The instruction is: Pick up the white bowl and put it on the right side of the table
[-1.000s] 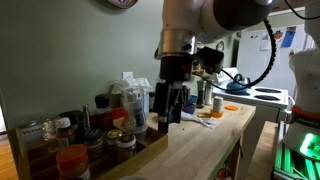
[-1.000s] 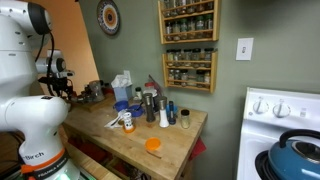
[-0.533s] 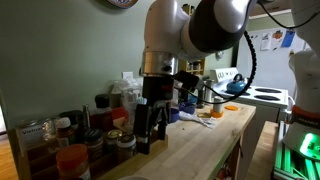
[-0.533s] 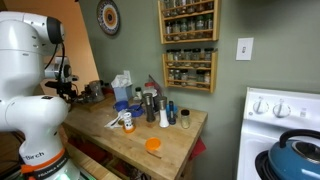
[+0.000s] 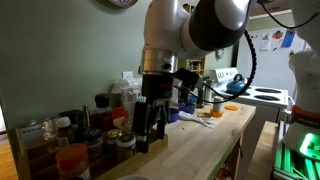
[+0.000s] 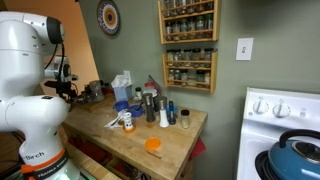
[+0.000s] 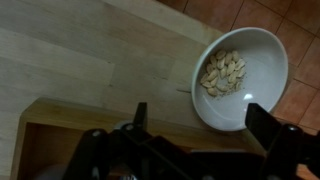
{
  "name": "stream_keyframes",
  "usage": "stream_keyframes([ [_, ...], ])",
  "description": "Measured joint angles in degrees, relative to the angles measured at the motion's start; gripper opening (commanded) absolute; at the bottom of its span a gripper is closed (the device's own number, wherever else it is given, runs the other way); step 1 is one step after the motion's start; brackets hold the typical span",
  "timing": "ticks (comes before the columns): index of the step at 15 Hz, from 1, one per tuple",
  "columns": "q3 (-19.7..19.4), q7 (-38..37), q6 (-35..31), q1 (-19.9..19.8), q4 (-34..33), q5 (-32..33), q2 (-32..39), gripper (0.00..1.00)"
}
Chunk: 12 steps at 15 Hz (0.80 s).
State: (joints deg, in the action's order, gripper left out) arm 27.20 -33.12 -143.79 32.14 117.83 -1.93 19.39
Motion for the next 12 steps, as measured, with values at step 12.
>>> stream_keyframes([
  [12, -1.08, 2.09, 0.87, 1.67, -1.91, -0.44, 2.26, 1.0],
])
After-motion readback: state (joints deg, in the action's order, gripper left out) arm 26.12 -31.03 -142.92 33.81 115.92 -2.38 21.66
